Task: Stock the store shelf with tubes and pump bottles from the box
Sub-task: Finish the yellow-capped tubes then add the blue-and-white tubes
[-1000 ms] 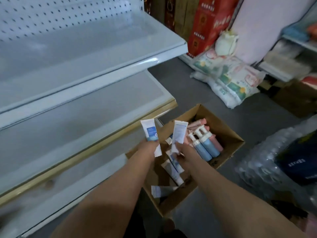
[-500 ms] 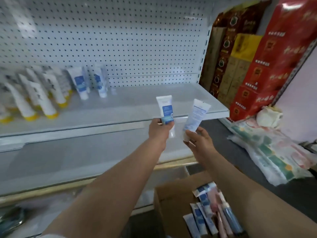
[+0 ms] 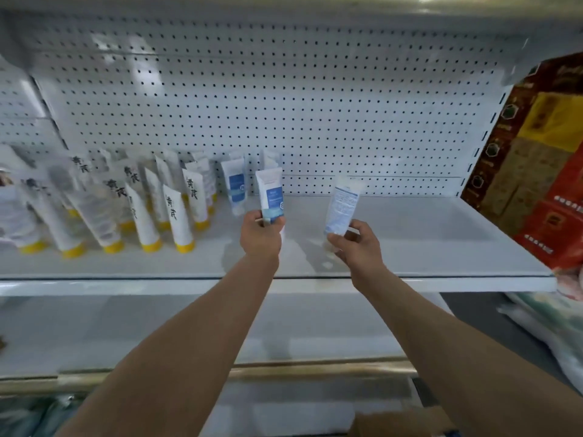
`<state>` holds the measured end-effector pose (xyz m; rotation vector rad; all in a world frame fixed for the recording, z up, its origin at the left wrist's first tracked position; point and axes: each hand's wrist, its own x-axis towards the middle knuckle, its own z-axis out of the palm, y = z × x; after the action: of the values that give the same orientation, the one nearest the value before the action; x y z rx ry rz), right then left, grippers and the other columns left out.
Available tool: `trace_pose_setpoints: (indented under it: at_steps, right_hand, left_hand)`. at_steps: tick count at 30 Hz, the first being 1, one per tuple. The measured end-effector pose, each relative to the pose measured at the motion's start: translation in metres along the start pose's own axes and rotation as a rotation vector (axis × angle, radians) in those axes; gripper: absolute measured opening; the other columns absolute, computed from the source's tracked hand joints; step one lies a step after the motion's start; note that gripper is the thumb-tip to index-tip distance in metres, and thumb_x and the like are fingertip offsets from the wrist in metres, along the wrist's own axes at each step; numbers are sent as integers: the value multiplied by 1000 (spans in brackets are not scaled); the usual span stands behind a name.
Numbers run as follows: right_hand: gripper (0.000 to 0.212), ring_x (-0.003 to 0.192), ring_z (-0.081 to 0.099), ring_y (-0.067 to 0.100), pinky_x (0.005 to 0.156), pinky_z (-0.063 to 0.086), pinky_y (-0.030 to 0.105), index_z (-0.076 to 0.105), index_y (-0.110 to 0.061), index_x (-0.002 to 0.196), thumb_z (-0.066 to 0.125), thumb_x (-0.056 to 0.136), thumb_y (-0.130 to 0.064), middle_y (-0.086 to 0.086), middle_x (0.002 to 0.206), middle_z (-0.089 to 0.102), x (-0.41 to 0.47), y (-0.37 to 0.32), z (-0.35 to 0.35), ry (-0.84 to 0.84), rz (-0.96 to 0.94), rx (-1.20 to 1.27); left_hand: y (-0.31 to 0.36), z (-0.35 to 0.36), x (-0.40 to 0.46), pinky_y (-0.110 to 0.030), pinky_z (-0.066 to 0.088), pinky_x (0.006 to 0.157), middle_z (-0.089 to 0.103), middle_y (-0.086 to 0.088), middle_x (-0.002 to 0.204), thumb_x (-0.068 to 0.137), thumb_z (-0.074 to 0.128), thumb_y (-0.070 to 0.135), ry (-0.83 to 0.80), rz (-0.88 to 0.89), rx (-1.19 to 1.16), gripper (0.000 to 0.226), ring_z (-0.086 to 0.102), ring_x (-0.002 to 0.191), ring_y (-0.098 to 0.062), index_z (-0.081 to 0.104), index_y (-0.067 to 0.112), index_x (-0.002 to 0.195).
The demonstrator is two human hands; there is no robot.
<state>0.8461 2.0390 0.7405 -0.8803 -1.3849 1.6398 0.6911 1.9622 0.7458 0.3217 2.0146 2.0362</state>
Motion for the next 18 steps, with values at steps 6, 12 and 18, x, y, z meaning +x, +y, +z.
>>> trace_pose_setpoints:
  at_steps: [6, 12, 18]
  right_hand:
    - [37, 84, 66, 14, 74, 51, 22, 59, -14, 114, 75, 83, 0, 2, 98, 71, 45, 14, 76, -31, -62, -138]
    - [34, 94, 71, 18, 85, 57, 33, 61, -32, 99, 78, 79, -10, -2, 100, 75, 77, 35, 115, -16, -83, -236]
    - [34, 96, 69, 14, 89, 56, 34, 60, -33, 96, 80, 77, -15, -6, 100, 73, 93, 51, 134, 28, -82, -312]
  left_hand:
    - [-13, -31, 68, -29, 48, 69, 63, 4, 81, 78, 81, 19, 56, -11, -12, 29, 58, 73, -16, 59, 18, 97]
    - [-27, -42, 106, -30, 49, 69, 65, -2, 85, 81, 77, 16, 21, 1, -15, 24, 58, 73, -16, 57, 23, 93]
    - [-36, -46, 124, -32, 51, 71, 66, -7, 89, 85, 73, 17, -37, 92, 54, 20, 58, 76, -17, 58, 20, 99]
